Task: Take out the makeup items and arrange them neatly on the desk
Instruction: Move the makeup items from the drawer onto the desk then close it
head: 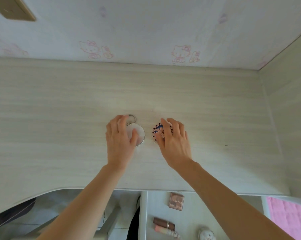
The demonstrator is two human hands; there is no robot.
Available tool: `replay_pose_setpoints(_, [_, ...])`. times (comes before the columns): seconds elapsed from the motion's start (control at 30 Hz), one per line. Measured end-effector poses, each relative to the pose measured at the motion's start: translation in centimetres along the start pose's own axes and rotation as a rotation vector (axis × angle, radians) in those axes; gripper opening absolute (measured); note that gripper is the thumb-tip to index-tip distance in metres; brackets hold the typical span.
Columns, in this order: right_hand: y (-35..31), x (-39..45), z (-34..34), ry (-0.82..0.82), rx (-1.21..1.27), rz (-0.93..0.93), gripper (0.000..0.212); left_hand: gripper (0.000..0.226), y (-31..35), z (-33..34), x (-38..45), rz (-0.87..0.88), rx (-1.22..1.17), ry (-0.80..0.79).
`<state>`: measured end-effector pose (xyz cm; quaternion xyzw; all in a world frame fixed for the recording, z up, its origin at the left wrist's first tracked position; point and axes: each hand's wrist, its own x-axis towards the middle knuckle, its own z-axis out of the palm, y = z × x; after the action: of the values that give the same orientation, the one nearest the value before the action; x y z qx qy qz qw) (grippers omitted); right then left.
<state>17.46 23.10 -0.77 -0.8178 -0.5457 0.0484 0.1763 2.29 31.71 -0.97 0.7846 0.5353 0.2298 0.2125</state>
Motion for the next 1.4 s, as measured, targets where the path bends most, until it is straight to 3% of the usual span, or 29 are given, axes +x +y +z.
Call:
replay_pose_setpoints(0.1, [-0.2, -1.1, 0.3, -0.078, -0.088, -0.032, 0.063, 0.053, -0.3, 0.6, -1.8, 0.207, 0.130, -0.124])
replay_pose_setpoints(0.3, [0.2, 0.2, 1.2, -0.064, -0.100, -0.096, 0.055, 0.049, -0.8, 2.4, -0.7, 0.314, 0.183, -0.150])
replay_pose_setpoints(0.9, [2.4, 9.6, 1.3, -0.194, -0.050, -0.188, 0.055, 0.056, 0.8, 4.5, 8.1, 0.335, 0.267, -0.159])
replay_pose_setpoints(1.17, [1.7, 8.4, -0.8, -0.208, -0.052, -0.162, 0.062, 0.062, 1.4, 3.4, 7.4, 0.315, 0.272, -0.206])
replay_pose_setpoints(1.4, [2.2, 3.4, -3.6, -0.152, -0.024, -0.099, 0.055, 0.050, 2.2, 1.5, 3.6, 0.397, 0.246, -0.145])
